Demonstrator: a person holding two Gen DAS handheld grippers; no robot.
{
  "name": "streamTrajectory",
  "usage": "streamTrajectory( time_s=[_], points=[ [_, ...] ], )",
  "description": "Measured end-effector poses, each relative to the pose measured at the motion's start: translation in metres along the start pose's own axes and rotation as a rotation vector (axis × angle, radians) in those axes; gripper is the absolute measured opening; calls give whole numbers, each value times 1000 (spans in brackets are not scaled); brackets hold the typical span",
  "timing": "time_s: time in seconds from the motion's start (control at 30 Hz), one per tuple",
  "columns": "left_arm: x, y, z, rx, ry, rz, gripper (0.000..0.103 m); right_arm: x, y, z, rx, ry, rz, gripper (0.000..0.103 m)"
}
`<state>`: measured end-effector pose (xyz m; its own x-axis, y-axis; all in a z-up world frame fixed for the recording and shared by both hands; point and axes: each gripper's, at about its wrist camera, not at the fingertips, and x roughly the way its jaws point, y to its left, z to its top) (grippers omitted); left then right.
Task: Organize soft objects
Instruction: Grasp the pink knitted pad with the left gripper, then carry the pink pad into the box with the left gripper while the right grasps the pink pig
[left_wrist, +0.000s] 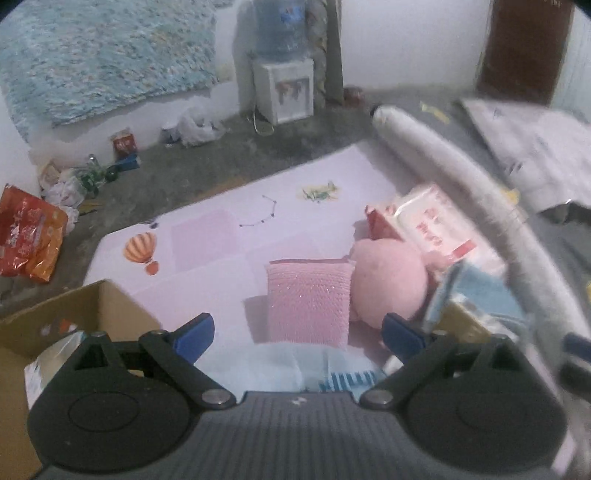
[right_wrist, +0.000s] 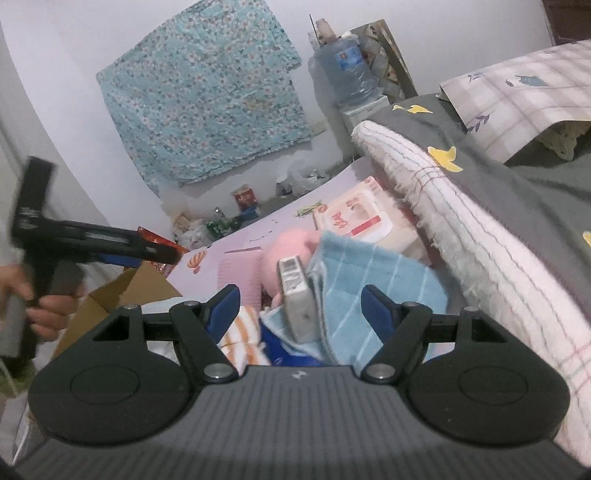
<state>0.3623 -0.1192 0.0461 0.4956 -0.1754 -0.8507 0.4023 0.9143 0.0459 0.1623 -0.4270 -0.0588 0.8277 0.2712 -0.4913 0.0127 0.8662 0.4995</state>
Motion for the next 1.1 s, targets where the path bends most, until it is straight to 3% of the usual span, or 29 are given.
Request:
streamTrajectory(
  time_s=[0.2,0.57,0.77,0.97,1.1],
  points=[
    [52,5,12,-16,86,-29,98,15,-5,8,15,22,105,70],
    [117,29,20,-119,207,-95,98,35,-36,17,123,32,133,70],
    [128,34,21,-174,230,-154,98,52,-26,59,98,50,181,72],
    [135,35,22,-192,238,-147,99,88,-13,105,49,129,171,74],
    [142,37,22,-209,256,-160,85,116,-4,116,25,196,171,74]
  ],
)
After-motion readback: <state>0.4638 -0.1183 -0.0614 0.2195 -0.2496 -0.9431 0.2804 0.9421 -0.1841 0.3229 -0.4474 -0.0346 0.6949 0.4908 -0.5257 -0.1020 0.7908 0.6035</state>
